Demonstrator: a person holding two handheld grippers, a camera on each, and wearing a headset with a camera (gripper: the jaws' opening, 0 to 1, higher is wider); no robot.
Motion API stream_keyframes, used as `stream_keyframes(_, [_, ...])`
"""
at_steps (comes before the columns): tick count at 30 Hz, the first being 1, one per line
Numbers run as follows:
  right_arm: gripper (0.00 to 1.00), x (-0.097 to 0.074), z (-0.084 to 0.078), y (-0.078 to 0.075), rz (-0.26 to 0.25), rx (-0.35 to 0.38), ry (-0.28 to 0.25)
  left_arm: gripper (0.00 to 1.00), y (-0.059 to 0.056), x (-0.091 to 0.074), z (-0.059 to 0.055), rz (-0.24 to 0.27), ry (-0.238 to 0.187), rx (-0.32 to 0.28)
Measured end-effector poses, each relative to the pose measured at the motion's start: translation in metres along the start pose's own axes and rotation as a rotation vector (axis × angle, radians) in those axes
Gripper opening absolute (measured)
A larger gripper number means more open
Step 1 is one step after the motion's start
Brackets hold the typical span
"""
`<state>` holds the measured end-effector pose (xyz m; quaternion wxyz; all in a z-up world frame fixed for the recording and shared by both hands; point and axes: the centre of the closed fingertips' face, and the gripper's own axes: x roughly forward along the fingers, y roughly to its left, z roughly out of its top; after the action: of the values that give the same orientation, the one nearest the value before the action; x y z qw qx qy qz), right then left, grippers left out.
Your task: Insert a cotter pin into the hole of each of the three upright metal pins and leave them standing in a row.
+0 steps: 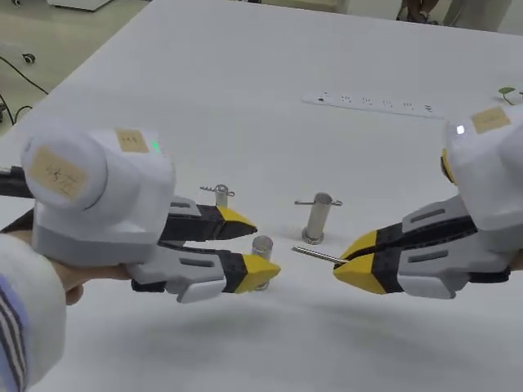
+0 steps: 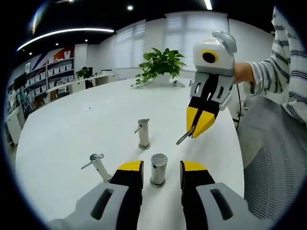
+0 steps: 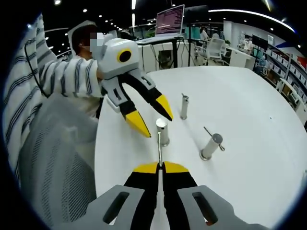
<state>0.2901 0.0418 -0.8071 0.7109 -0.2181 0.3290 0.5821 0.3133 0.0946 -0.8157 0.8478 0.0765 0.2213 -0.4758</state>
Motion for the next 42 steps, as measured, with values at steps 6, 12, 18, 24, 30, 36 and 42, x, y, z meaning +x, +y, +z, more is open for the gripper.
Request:
stream_keyframes(6, [0.03,0.006,-0.004,-0.003,0.006,0.014,0.017,0.27,0.002,0.006,-0.013,0.0,0.015,-0.037])
stream_keyframes(12, [0.03,0.01,-0.005,-0.006,0.008,0.03,0.025,0.25,0.001,0.012,-0.019,-0.011,0.024,-0.035])
stream_keyframes(18, [0.03,0.013,-0.005,-0.008,0.011,0.028,0.042,0.22,0.002,0.016,-0.025,-0.011,0.05,-0.011])
stream_keyframes(24, [0.03,0.015,-0.004,-0.008,0.015,0.028,0.049,0.14,0.005,0.018,-0.028,-0.015,0.059,-0.008])
stream_keyframes(30, [0.03,0.017,0.0,-0.008,0.02,0.023,0.044,0.12,0.006,0.017,-0.03,-0.017,0.065,0.018])
stream_keyframes(36, [0.03,0.02,0.002,-0.006,0.026,0.012,0.052,0.12,0.006,0.017,-0.03,-0.017,0.056,0.013])
stream_keyframes(42, [0.03,0.024,0.005,-0.006,0.026,0.005,0.053,0.12,0.005,0.017,-0.03,-0.02,0.054,0.008])
